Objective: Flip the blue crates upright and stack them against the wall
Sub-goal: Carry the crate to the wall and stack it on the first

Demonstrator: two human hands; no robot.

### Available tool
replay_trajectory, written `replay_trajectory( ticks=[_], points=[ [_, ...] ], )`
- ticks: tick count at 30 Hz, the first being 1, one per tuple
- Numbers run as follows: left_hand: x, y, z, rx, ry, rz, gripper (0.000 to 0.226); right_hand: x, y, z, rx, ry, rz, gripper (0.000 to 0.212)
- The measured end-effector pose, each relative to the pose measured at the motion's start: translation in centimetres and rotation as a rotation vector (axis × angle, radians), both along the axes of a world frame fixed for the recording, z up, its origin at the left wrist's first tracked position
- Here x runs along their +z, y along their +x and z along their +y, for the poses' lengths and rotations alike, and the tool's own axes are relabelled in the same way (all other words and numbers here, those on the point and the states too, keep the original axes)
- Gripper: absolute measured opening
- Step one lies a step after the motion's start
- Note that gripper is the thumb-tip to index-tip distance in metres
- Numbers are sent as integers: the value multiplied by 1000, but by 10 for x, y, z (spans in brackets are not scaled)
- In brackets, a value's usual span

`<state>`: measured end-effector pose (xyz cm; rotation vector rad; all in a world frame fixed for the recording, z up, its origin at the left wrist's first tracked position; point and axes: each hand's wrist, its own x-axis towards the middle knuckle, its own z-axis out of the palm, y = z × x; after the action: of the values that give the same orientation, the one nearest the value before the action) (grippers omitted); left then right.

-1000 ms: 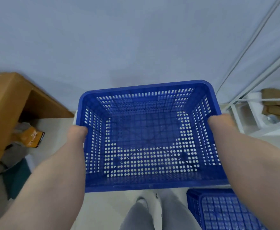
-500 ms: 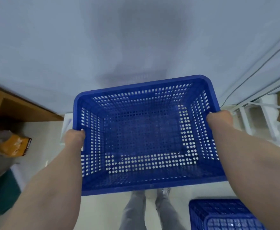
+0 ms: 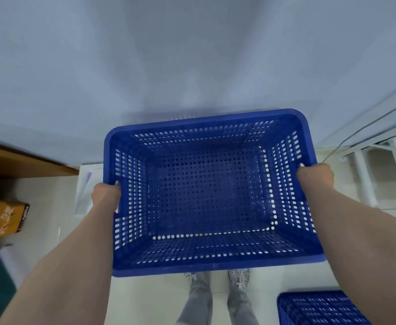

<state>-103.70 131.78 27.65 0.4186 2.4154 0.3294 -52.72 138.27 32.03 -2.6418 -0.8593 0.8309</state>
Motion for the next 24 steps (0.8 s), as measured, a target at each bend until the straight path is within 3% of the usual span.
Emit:
replay_trajectory(
  ticks=[16, 20, 24],
  points=[
    [-57, -17, 49, -28, -9, 15, 38, -60, -13, 47, -11, -32, 12, 28],
    [-65, -23, 57, -14, 26, 41, 24, -67, -14, 54, -17, -39, 2, 28],
    [-67, -25, 59, 11, 23, 26, 31, -66, -12, 58, -18, -48, 28, 23]
  ],
)
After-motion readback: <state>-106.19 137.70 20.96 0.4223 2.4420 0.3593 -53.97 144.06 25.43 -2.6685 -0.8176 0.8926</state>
